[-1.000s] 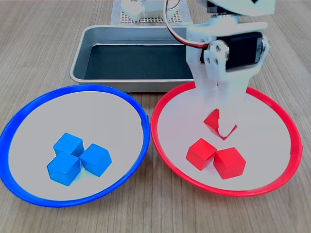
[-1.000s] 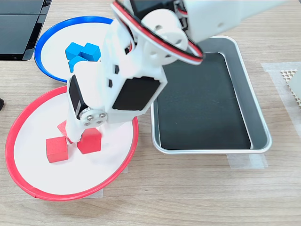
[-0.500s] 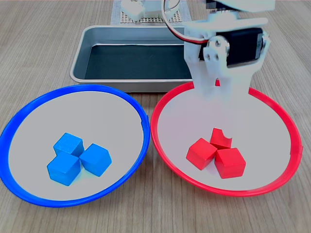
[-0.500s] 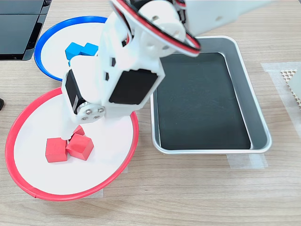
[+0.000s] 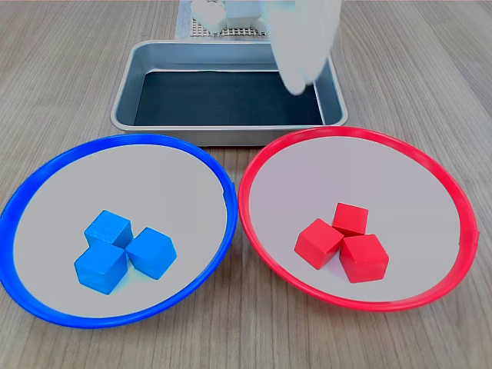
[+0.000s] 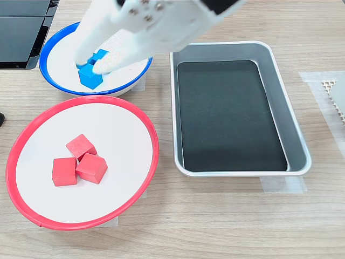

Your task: Relocate any red block in the blue dish to the red dish, correcting any misplacement.

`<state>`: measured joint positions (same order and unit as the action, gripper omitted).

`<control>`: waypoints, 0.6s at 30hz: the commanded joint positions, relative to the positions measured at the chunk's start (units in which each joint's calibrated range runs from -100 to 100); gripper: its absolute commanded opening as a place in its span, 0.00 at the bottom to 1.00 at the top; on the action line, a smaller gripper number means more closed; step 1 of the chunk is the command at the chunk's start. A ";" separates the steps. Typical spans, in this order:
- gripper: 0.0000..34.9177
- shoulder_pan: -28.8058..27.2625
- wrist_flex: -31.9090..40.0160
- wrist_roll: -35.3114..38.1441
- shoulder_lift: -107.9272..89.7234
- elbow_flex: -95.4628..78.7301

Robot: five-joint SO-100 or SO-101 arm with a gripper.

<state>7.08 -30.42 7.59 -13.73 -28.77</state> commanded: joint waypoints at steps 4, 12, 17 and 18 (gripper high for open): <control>0.01 -5.43 6.78 -1.51 -25.46 -21.80; 0.01 -7.31 0.75 -6.11 -46.19 -39.65; 0.01 -7.41 -3.46 -8.45 -59.41 -50.02; 0.01 -7.41 -4.20 -8.55 -61.97 -51.94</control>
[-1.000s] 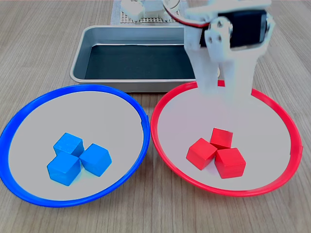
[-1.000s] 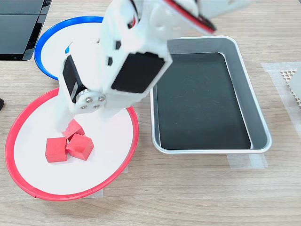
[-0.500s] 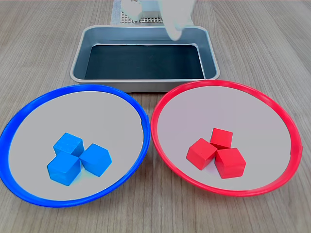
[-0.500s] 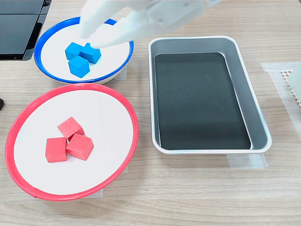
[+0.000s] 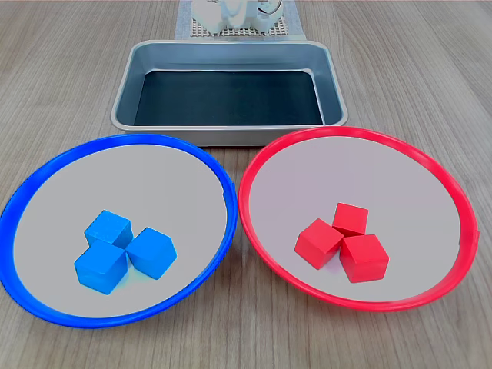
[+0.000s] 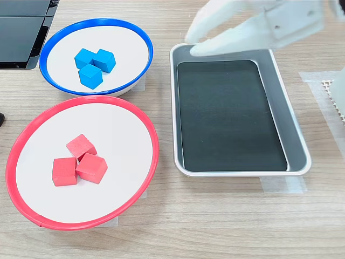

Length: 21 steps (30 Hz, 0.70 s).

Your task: Relocate any red block in the blue dish to the red dish, correcting any misplacement.

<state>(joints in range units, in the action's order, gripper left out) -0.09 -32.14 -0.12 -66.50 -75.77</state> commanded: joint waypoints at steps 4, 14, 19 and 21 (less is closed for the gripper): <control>0.01 -0.90 -5.87 -1.12 -18.32 -11.48; 0.01 -0.52 -14.38 -0.54 -30.60 -19.86; 0.01 -0.34 -17.18 0.05 -32.48 -21.86; 0.01 -0.52 -17.68 0.20 -32.48 -22.23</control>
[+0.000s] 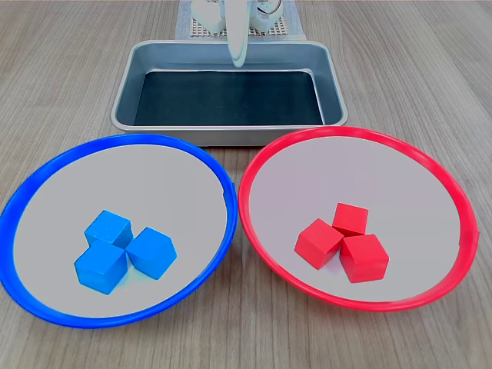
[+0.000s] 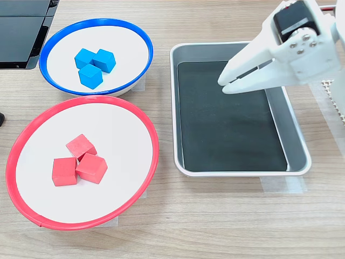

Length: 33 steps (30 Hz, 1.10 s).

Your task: Relocate any red block in the blue dish to the red dish, correcting any misplacement.

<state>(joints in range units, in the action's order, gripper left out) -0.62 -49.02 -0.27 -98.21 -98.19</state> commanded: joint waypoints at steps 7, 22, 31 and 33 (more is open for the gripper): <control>0.01 0.10 -1.21 0.54 -0.77 -1.09; 0.01 0.29 -1.12 0.34 -0.77 -1.18; 0.01 0.29 -1.12 0.34 -0.77 -1.18; 0.01 0.29 -1.12 0.39 -0.77 -1.18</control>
